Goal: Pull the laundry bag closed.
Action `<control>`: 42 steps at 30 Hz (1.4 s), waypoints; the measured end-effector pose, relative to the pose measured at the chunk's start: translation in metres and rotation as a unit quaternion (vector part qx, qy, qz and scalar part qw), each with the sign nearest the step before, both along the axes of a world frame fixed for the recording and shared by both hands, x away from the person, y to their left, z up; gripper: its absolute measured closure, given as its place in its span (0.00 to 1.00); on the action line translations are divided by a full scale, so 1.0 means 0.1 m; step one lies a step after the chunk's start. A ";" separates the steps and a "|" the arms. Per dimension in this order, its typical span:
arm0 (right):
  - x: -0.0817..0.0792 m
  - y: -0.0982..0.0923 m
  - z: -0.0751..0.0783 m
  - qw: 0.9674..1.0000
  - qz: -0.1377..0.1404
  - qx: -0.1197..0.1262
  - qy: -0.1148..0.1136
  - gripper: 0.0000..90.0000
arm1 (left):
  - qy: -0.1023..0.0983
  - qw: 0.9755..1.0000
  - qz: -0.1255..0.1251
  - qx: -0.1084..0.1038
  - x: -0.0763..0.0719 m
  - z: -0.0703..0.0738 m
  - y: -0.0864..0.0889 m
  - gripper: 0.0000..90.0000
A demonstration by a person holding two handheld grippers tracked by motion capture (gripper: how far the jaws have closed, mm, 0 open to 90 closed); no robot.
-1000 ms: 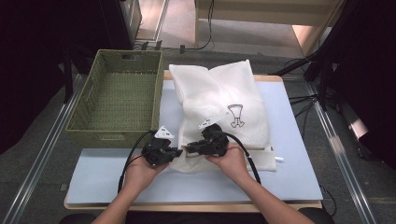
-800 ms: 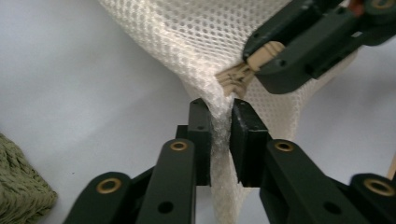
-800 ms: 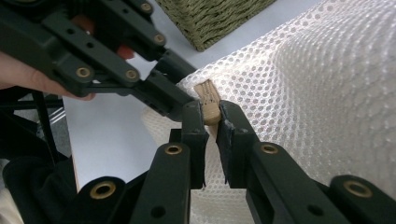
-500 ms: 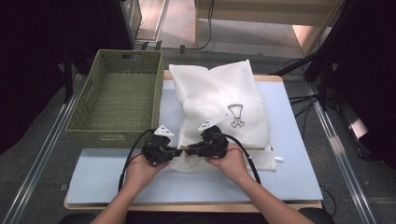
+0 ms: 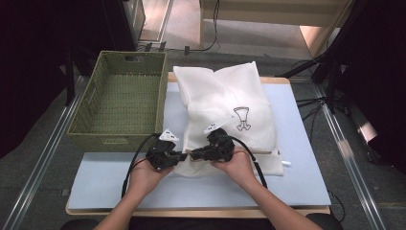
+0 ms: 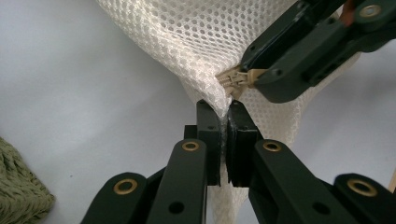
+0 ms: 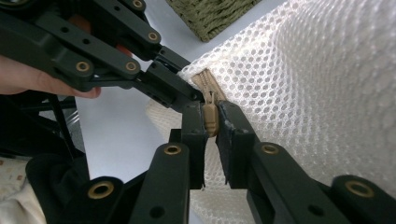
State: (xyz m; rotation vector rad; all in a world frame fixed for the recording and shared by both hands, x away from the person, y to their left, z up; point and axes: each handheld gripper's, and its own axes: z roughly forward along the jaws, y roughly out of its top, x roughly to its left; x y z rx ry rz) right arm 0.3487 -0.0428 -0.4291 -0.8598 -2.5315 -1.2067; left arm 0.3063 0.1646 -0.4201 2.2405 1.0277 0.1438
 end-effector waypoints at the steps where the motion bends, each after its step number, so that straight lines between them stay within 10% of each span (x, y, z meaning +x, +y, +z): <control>1: 0.00 0.01 -0.01 1.000 0.001 -0.001 -0.003 0.94 | 0.000 1.000 0.000 -0.002 0.00 0.00 0.00 0.97; 42: -0.06 -0.03 0.01 0.999 -0.011 -0.032 -0.030 0.99 | 0.010 0.999 0.012 -0.037 -0.02 0.13 0.16 0.99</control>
